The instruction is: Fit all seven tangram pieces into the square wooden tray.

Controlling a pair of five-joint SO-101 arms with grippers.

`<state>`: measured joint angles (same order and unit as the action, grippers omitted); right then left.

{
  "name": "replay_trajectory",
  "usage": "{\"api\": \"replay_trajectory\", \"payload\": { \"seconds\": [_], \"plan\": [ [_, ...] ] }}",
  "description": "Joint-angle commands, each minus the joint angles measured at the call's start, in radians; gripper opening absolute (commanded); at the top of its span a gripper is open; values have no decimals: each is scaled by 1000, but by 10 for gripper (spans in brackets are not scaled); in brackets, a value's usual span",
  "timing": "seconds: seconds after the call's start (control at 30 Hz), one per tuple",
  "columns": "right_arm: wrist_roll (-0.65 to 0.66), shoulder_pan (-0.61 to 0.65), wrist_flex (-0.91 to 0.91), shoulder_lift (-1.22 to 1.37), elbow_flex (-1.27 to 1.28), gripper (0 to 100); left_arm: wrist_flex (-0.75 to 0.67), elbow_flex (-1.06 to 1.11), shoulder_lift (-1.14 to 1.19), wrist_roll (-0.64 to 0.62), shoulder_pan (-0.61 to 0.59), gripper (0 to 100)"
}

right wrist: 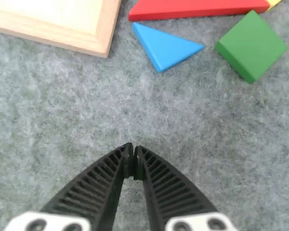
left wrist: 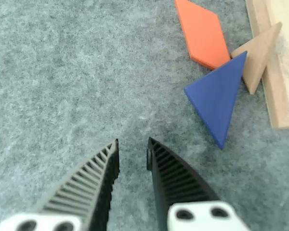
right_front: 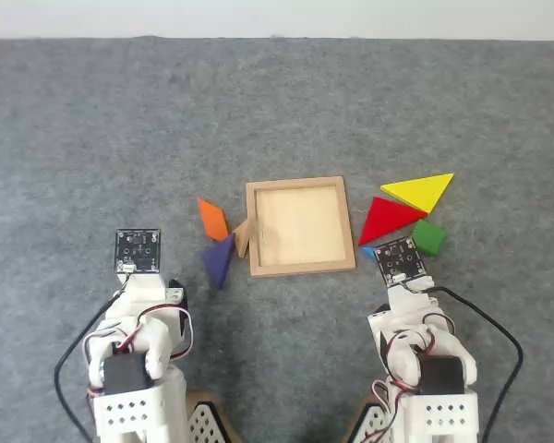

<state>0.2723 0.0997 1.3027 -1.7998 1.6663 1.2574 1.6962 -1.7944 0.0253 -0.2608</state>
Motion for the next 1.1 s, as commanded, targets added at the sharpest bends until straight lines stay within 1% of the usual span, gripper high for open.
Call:
{"api": "replay_trajectory", "payload": {
  "seconds": [0.0, 0.67, 1.07],
  "plan": [
    [-5, -5, 2, -12, 17, 20, 3, -13, -20, 2, -6, 93],
    [-11, -5, 2, -12, 17, 20, 3, -13, -20, 2, -6, 93],
    [-26, 122, -8, -15, 17, 23, 3, -13, -20, 2, -5, 93]
  ]
}}
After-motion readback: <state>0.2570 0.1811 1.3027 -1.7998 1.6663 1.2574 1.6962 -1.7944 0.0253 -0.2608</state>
